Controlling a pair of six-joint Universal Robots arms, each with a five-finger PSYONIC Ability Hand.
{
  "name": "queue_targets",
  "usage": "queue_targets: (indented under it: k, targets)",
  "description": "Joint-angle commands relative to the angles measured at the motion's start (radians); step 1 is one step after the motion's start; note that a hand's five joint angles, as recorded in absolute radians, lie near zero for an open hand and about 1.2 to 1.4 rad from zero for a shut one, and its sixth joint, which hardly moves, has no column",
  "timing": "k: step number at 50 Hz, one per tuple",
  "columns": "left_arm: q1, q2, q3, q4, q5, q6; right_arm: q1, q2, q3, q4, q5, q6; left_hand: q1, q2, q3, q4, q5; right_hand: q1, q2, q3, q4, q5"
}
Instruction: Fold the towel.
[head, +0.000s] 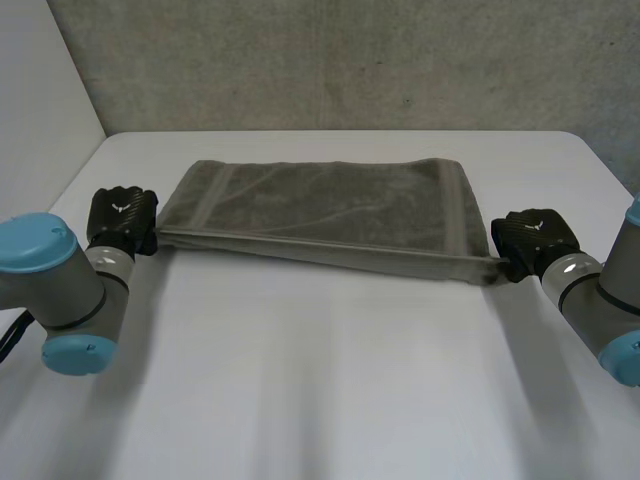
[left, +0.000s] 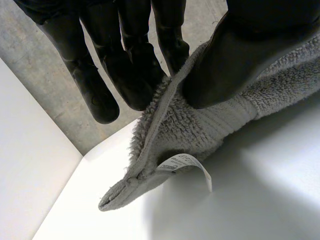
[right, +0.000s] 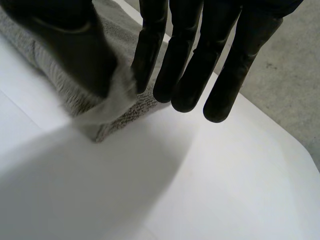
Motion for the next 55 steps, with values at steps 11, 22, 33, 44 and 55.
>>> queue_targets:
  k: [11,22,33,44,55]
  targets:
    - [-0.004,0.130,-0.046,-0.034,0.007,-0.019,0.000,-0.103,-0.055,0.128,-0.031,0.017,0.089,0.050,0.051,0.042,0.084,0.186,0.195,0.197,0.198,0.213]
    - [-0.047,0.400,-0.110,-0.143,0.039,-0.068,-0.069,-0.312,-0.165,0.311,-0.180,0.033,0.089,0.050,0.051,0.042,0.084,0.186,0.195,0.197,0.198,0.213]
    - [-0.047,0.596,-0.086,-0.430,0.122,-0.057,-0.178,-0.425,-0.308,0.563,-0.280,-0.098,0.089,0.050,0.051,0.042,0.084,0.186,0.195,0.197,0.198,0.213]
    - [-0.030,0.590,-0.017,-0.541,0.130,-0.057,-0.170,-0.407,-0.326,0.675,-0.263,-0.311,0.089,0.050,0.051,0.042,0.084,0.186,0.195,0.197,0.198,0.213]
    - [-0.030,0.290,0.123,-0.547,0.128,-0.056,-0.141,-0.226,-0.367,0.667,-0.228,-0.319,0.089,0.050,0.051,0.042,0.084,0.186,0.195,0.197,0.198,0.213]
